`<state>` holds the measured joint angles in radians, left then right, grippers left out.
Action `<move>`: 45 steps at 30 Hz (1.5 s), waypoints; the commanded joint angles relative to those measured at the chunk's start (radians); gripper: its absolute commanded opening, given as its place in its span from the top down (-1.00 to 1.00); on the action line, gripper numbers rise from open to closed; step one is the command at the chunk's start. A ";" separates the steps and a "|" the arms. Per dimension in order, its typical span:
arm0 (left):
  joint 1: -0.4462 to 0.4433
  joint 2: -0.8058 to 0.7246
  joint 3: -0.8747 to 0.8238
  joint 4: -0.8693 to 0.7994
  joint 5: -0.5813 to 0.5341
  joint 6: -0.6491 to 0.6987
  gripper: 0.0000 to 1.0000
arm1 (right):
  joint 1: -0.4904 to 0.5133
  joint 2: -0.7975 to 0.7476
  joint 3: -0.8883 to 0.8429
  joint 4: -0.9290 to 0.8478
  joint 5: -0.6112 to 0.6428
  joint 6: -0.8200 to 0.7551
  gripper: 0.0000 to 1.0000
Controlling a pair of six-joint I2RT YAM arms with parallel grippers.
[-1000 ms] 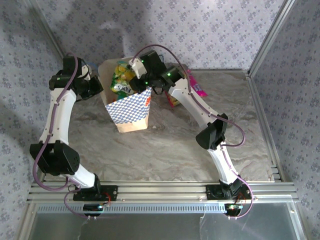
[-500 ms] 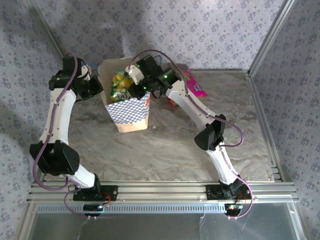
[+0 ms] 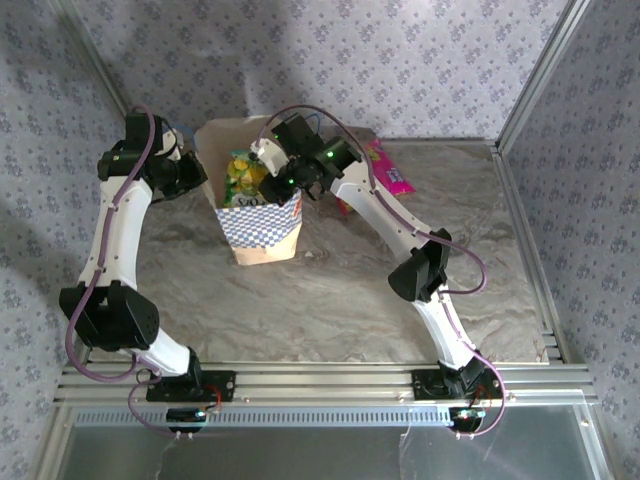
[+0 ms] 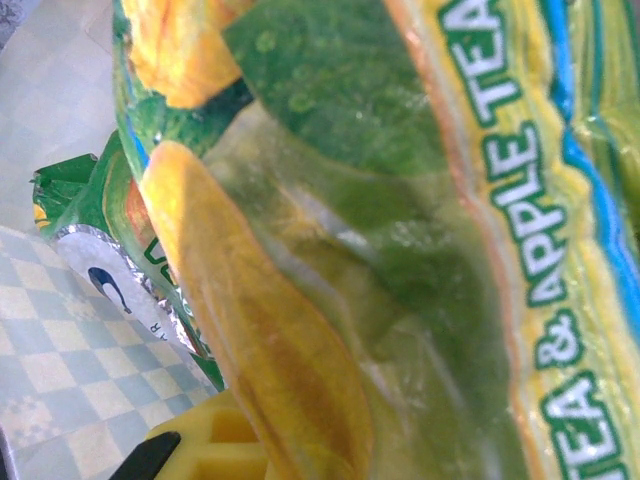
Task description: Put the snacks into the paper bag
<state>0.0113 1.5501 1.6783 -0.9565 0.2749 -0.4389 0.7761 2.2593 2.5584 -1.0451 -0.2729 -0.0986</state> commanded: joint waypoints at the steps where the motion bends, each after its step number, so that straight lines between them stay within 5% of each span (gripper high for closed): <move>1: 0.002 -0.009 0.013 0.000 0.029 -0.012 0.81 | 0.008 -0.007 0.031 -0.042 0.025 -0.024 0.94; 8: -0.004 0.000 0.024 -0.004 0.027 -0.011 0.81 | 0.009 -0.012 0.033 -0.041 0.059 -0.026 0.76; 13: -0.006 0.001 0.027 -0.007 0.026 -0.009 0.81 | 0.011 -0.016 0.035 -0.039 0.096 -0.018 0.08; 45: -0.019 0.010 0.026 -0.005 0.015 -0.009 0.80 | 0.009 -0.190 -0.026 0.090 0.056 0.069 0.06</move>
<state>0.0036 1.5539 1.6783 -0.9531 0.2768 -0.4389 0.7795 2.1204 2.5473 -0.9737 -0.1940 -0.0517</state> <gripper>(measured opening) 0.099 0.467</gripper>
